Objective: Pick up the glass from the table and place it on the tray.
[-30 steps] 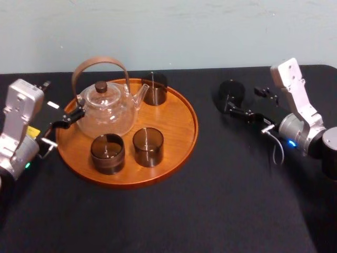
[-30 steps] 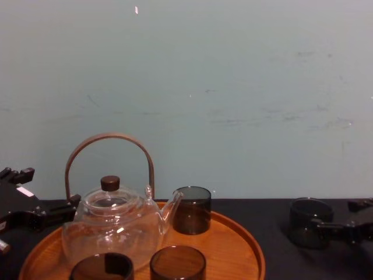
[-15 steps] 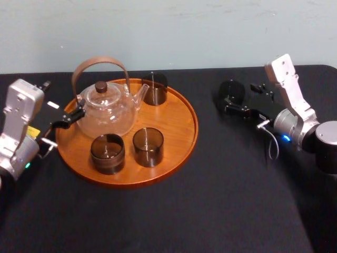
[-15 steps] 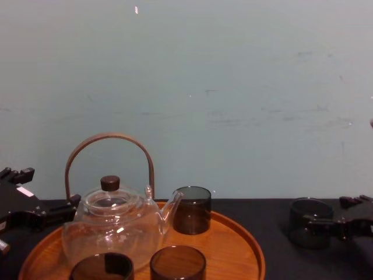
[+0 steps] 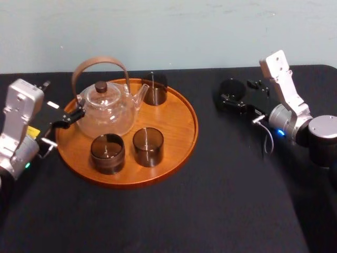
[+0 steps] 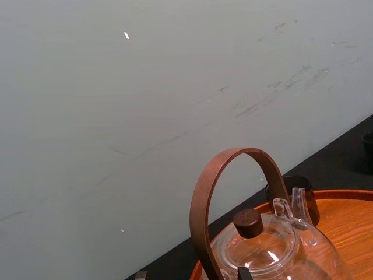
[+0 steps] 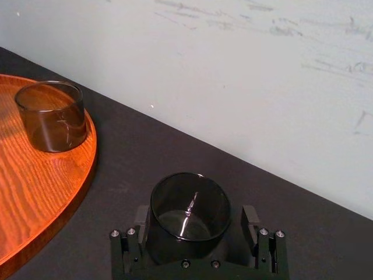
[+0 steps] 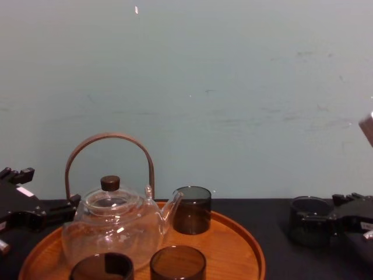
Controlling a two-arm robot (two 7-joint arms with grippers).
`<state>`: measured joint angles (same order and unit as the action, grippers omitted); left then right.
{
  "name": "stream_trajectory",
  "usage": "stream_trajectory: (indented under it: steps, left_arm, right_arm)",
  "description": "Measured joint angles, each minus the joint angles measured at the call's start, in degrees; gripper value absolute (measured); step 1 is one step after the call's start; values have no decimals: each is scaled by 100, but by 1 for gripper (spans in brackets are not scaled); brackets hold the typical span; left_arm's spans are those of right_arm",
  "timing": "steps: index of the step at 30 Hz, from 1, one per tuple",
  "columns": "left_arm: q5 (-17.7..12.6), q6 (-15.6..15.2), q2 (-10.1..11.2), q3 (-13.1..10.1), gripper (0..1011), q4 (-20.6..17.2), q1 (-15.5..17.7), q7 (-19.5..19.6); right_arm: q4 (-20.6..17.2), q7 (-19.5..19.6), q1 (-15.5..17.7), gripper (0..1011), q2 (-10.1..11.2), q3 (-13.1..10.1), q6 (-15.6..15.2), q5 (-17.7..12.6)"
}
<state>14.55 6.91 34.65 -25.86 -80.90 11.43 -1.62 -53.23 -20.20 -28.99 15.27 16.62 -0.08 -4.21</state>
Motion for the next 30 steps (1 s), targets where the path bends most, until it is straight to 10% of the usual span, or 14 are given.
stream_trajectory:
  steps: [30]
  left_arm:
    - [0, 0, 0, 0, 1009, 0, 0, 0]
  right_arm:
    - [956, -124, -502, 1002, -300, -38, 368, -60]
